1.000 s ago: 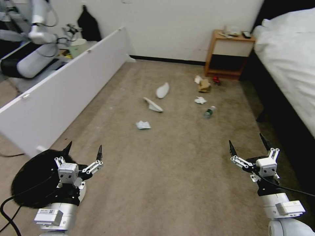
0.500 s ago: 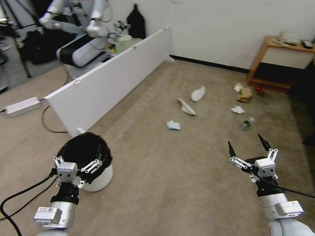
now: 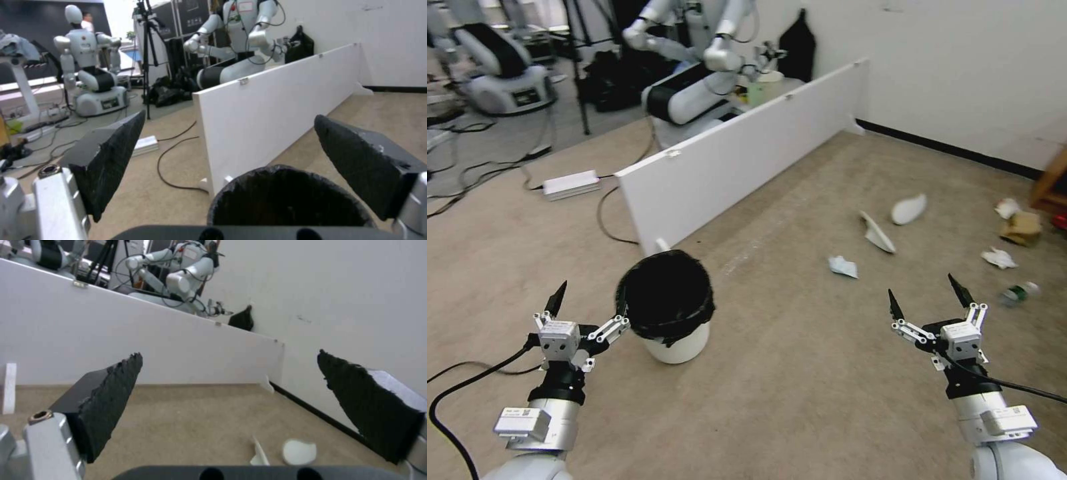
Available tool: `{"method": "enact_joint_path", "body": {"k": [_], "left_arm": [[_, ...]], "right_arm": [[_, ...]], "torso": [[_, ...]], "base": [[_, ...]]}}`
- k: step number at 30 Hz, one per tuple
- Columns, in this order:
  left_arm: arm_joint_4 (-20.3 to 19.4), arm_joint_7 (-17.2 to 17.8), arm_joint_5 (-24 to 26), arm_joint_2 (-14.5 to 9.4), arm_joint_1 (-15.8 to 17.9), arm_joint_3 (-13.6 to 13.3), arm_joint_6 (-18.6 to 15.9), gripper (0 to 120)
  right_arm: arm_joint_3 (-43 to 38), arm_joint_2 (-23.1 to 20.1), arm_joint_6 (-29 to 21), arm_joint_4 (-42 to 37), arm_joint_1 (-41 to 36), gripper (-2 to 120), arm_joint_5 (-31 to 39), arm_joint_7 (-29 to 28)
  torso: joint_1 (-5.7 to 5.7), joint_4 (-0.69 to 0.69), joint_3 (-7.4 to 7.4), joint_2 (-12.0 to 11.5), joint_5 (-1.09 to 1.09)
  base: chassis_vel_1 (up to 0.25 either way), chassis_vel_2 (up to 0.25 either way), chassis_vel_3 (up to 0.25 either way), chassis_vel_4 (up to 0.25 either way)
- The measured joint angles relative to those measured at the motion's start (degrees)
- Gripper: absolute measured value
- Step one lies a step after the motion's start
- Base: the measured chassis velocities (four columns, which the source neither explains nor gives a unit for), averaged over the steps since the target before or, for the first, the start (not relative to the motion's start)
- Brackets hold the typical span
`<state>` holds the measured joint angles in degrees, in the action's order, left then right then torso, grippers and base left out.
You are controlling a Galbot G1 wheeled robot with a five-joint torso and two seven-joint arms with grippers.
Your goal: Pick up the trash bin, then pick up the garbage from the floor and place it into the trash bin.
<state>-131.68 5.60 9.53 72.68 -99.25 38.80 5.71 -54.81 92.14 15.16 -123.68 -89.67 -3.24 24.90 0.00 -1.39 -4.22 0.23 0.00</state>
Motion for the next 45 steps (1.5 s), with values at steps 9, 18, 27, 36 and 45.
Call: {"method": "enact_joint_path", "body": {"k": [9, 18, 27, 36, 45], "left_arm": [[0.3, 0.0, -0.9, 0.7, 0.4, -0.3, 0.0, 100], [0.4, 0.0, -1.6, 0.7, 0.9, -0.4, 0.0, 100], [0.5, 0.0, -1.9, 0.4, 1.0, -0.7, -0.1, 100], [0.7, -0.1, -1.9, 0.4, 1.0, -0.6, -0.1, 100], [0.8, 0.3, -1.7, 0.4, 1.2, -0.4, 0.1, 100]], "right_arm": [[-0.4, 0.0, -0.6, 0.0, 0.1, 100, 0.5, 0.6], [-0.3, 0.0, -0.9, 0.3, 0.4, 100, 1.1, 0.9], [-0.5, 0.0, -1.0, 0.3, 0.2, 100, 1.7, 1.0], [-0.6, 0.0, -0.9, 0.2, 0.2, 100, 1.6, 1.1], [-0.2, 0.0, 0.7, 0.6, 0.2, 100, 2.0, 0.8]], "torso": [[0.00, -0.01, 0.00, 0.0, 0.00], [0.00, -0.01, 0.00, 0.0, 0.00], [0.00, -0.01, 0.00, 0.0, 0.01], [0.00, -0.02, 0.00, 0.0, 0.01], [0.01, 0.00, -0.02, 0.0, -0.01]], "base": [[0.000, 0.000, 0.000, 0.000], [0.000, 0.000, 0.000, 0.000], [-0.108, 0.095, 0.105, -0.098], [-0.233, 0.241, 0.236, -0.247], [-0.288, 0.281, 0.264, -0.273]]}}
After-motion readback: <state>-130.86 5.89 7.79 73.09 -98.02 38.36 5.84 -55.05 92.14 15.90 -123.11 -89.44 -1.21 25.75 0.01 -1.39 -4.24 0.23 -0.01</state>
